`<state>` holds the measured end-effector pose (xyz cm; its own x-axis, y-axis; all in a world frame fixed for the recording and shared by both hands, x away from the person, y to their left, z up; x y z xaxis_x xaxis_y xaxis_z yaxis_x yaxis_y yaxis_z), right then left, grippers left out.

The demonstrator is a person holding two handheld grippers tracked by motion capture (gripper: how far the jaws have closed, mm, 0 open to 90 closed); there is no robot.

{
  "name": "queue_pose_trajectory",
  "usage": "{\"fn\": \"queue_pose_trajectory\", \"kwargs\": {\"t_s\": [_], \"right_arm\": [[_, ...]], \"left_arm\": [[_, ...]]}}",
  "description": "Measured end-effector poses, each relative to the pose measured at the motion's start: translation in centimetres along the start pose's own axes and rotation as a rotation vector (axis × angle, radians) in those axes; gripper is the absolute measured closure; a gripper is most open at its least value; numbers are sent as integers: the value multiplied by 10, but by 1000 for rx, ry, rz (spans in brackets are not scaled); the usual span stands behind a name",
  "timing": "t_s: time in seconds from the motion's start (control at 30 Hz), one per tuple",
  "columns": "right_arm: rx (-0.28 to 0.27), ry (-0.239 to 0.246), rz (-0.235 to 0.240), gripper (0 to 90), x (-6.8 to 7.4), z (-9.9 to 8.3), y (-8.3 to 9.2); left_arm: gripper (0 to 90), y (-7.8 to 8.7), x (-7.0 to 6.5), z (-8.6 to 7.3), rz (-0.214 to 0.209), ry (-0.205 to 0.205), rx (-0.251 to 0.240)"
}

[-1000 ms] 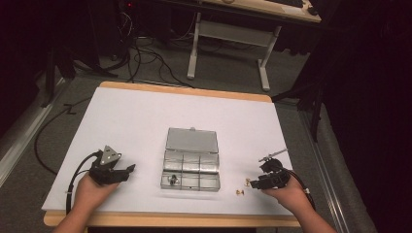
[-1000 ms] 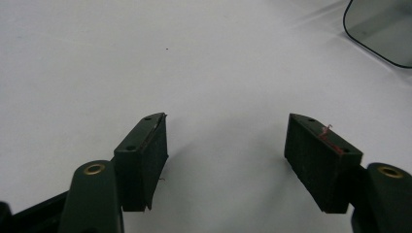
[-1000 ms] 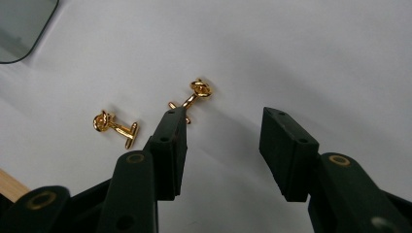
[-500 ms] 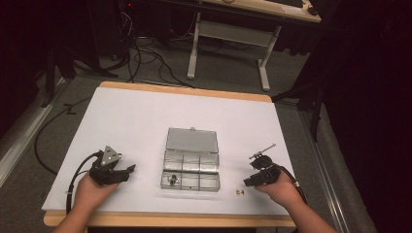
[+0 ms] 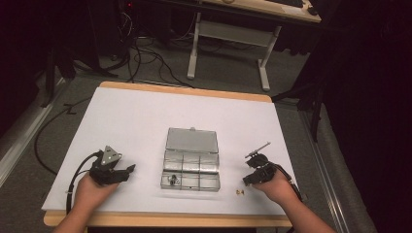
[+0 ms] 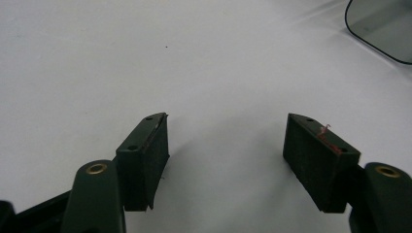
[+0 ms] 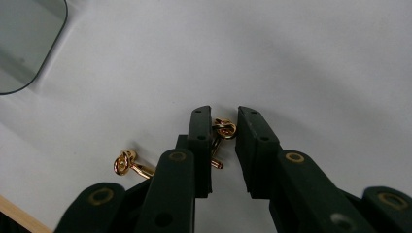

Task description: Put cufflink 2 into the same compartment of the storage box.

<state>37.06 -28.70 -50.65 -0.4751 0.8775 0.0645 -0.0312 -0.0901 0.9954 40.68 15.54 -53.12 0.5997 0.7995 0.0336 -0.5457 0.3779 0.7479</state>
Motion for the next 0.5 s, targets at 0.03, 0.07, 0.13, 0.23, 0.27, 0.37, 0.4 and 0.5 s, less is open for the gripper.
{"fn": "queue_pose_trajectory", "kwargs": {"t_s": [0.03, 0.07, 0.13, 0.23, 0.27, 0.37, 0.4, 0.5], "right_arm": [[0, 0, 0, 759, 0, 0, 0], [4, 4, 0, 753, 0, -1, -1], [-3, 0, 3, 738, 1, -1, -1], [6, 29, -18, 742, 2, -1, -2], [6, 29, -18, 742, 2, -1, -2], [13, 49, -46, 788, 2, 0, -2], [13, 49, -46, 788, 2, 0, -2], [8, 74, -54, 790, 2, 1, -1]], "left_arm": [[336, 0, 0, 0, 0, 0, 0], [336, 0, 0, 0, -1, 0, 0], [336, 0, 0, 0, -1, -1, 0], [337, 0, 0, 0, -2, -3, 2], [337, 0, 0, 0, -2, -3, 2], [337, 0, 0, 0, -3, -3, 3], [336, 0, 0, 0, -3, -5, 2], [336, 0, -1, 0, -4, -6, 2]]}}
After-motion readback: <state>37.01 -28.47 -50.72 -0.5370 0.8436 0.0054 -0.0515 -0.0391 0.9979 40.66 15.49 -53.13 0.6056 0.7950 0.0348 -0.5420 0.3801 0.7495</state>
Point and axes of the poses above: each handheld gripper's, and its own axes: y roughly backward along the jaws, z roughly out of its top, x roughly to its left, the point moved 7 cm from there along -y, roughly forward along the jaws, and after that the axes turned 8 degrees about x, right-handed, at the moved point
